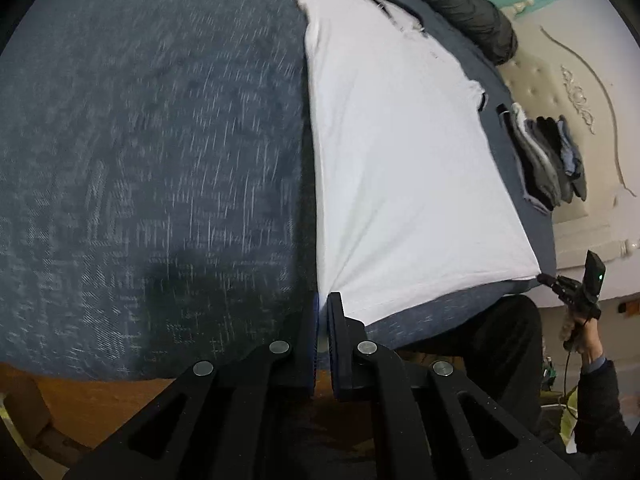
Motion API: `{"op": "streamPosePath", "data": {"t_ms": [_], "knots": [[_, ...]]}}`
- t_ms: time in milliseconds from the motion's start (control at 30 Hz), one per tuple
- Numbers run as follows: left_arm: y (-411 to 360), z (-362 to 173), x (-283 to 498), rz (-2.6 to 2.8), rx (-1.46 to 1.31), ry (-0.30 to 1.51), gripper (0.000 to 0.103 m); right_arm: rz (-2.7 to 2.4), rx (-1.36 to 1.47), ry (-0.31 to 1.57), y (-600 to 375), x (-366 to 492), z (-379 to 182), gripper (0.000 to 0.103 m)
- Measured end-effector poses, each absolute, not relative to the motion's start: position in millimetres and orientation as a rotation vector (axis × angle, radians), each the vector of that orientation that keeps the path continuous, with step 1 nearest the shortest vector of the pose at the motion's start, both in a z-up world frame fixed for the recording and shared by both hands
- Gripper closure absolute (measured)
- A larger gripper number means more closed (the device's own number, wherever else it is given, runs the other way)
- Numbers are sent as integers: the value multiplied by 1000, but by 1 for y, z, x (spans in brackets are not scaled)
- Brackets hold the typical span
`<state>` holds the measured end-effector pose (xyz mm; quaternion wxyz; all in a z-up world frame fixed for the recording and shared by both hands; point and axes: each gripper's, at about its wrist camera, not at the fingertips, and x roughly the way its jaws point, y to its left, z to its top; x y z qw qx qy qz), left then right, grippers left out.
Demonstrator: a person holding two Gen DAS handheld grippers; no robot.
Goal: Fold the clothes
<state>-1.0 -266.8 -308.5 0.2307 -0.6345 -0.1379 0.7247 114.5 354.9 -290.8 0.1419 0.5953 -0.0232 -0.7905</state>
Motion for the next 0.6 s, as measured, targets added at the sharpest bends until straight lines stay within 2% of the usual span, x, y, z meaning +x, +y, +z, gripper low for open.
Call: {"op": "streamPosePath", "data": {"t_ms": [267, 433, 467, 533, 567, 600], "knots": [[-264, -335, 0, 1984, -1801, -368, 98, -2209, 1791, 10, 349, 122, -314, 102], [-263, -335, -6, 1983, -1800, -370, 98, -2246, 1750, -196, 369, 111, -303, 101], [-262, -335, -8, 1983, -1800, -371, 98, -2265, 1737, -252, 374, 107, -301, 99], [-262, -335, -11, 1983, -1798, -374, 98, -2284, 1716, -368, 382, 97, -299, 87], [-262, -335, -10, 1984, -1796, -374, 98, -2283, 1714, -453, 386, 91, -302, 70], [-262, -334, -10, 1986, -1794, -375, 98, -2282, 1719, -502, 387, 88, -305, 60]]}}
